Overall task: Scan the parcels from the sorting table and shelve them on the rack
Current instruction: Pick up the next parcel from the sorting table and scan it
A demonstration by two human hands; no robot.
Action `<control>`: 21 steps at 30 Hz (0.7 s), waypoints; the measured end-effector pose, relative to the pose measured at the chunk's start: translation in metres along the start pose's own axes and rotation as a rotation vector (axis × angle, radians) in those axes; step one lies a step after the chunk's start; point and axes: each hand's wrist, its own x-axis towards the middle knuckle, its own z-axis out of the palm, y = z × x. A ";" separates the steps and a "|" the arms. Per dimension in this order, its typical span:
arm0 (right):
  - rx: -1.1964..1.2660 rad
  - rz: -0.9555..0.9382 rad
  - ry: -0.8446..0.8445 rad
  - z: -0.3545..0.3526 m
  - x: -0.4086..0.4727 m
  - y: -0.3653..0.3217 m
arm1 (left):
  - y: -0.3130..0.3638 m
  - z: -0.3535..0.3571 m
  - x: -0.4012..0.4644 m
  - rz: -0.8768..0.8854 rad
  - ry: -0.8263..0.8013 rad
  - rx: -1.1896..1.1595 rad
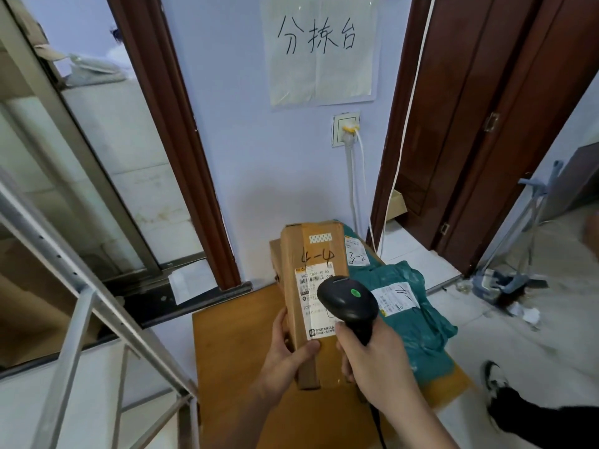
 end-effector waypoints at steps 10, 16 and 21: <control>-0.005 0.016 -0.013 -0.004 -0.010 -0.003 | 0.001 0.009 -0.003 0.040 -0.003 0.012; -0.025 0.033 -0.015 -0.006 -0.014 -0.005 | 0.000 0.009 -0.006 0.058 0.009 0.031; -0.043 0.027 -0.007 -0.004 -0.016 -0.004 | -0.001 0.009 -0.013 0.096 0.004 0.063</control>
